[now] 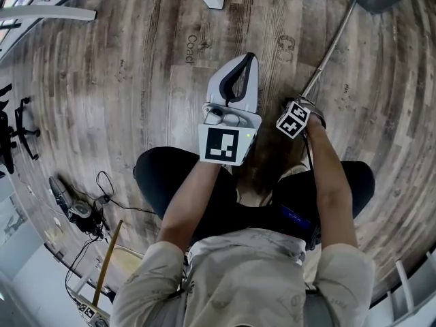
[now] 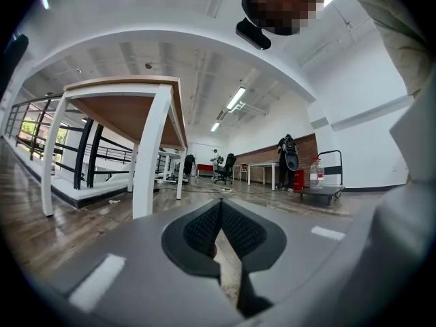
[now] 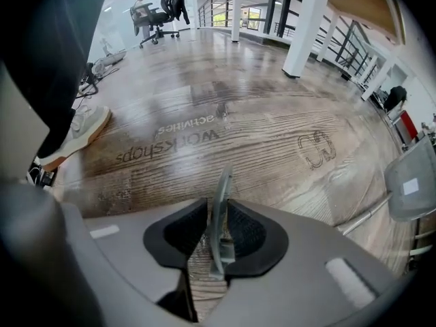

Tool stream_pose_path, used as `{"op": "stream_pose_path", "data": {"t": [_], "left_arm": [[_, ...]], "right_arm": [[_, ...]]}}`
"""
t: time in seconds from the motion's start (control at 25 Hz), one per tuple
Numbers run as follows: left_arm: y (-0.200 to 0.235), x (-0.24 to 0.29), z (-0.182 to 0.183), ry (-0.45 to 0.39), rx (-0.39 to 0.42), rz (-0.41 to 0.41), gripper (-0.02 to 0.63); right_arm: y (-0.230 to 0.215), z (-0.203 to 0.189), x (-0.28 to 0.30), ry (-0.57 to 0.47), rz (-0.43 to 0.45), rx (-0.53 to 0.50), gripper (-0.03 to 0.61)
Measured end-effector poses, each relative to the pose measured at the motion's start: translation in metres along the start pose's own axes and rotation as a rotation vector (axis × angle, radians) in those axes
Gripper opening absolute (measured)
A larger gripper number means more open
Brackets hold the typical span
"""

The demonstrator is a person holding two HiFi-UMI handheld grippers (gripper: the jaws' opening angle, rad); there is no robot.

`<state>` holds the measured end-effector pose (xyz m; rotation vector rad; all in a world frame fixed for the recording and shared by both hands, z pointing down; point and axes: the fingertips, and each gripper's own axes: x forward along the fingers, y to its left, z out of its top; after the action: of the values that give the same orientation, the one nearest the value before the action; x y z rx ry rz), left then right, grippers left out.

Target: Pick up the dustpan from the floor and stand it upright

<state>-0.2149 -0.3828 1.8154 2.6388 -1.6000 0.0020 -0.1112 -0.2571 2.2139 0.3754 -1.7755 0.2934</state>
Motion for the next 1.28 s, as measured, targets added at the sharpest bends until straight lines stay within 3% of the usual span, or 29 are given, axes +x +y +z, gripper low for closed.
{"op": "stream_pose_path", "data": {"t": [0.44, 0.64, 0.8, 1.0, 1.2, 1.28], "left_arm": [[-0.013, 0.003, -0.012, 0.026, 0.000, -0.004, 0.020], [-0.016, 0.004, 0.011, 0.020, -0.006, -0.002, 0.020], [-0.020, 0.010, 0.050, 0.026, 0.037, -0.018, 0.020], [-0.001, 0.010, 0.154, 0.028, 0.047, -0.016, 0.020], [0.022, 0.011, 0.337, 0.023, 0.137, -0.020, 0.020], [0.022, 0.007, 0.422, -0.008, 0.221, -0.028, 0.020]], "right_arm": [[-0.007, -0.008, -0.005, -0.029, 0.071, 0.195, 0.064], [-0.009, 0.013, -0.051, -0.075, 0.128, 0.234, 0.064], [-0.019, 0.041, -0.112, -0.129, 0.146, 0.260, 0.063], [-0.036, 0.108, -0.244, -0.238, 0.159, 0.347, 0.063], [-0.062, 0.191, -0.454, -0.377, 0.181, 0.456, 0.063], [-0.066, 0.218, -0.547, -0.428, 0.194, 0.493, 0.064]]}}
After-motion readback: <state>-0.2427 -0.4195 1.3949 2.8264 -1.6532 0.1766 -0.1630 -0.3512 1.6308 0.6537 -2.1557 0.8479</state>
